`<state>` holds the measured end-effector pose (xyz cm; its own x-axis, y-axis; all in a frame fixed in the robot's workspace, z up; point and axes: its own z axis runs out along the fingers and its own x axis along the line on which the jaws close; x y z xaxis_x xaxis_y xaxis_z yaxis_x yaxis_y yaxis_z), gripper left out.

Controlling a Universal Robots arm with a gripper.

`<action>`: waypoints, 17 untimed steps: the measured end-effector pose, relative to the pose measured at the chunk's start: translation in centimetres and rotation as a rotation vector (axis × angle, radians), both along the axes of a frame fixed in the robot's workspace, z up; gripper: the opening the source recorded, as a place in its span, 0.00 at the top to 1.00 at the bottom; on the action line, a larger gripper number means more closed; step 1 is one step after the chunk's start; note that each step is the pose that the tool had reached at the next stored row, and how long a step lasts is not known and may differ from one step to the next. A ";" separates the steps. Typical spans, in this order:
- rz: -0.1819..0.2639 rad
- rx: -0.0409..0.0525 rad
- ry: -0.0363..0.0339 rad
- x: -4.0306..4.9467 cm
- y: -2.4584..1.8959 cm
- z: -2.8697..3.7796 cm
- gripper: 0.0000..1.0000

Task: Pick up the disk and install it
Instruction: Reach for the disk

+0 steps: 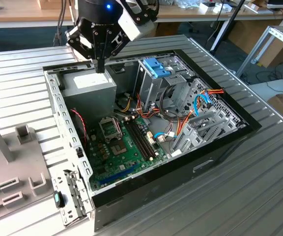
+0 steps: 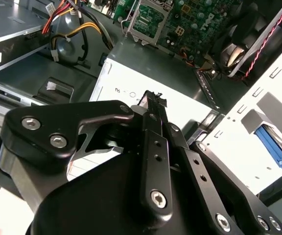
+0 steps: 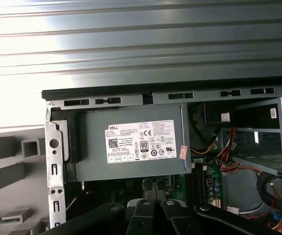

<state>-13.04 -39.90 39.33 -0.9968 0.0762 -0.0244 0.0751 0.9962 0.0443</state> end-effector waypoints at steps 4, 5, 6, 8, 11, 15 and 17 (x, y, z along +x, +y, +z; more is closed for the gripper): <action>0.000 0.0001 0.0000 -0.38 0.00 0.00 0.89; 0.000 0.0001 -0.0001 -0.46 0.00 0.00 0.89; 0.000 0.0000 0.0000 -0.52 0.00 0.00 0.89; 0.000 0.0000 0.0000 -0.86 0.00 0.00 0.89; 0.000 0.0000 0.0000 -1.31 0.00 0.00 0.89; 0.000 0.0000 0.0000 -1.70 0.00 0.00 0.89; 0.000 0.0000 -0.0001 -2.00 0.00 0.00 0.89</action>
<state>-15.04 -39.89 39.33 -0.9968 0.0762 -0.0245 0.0751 0.9962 0.0444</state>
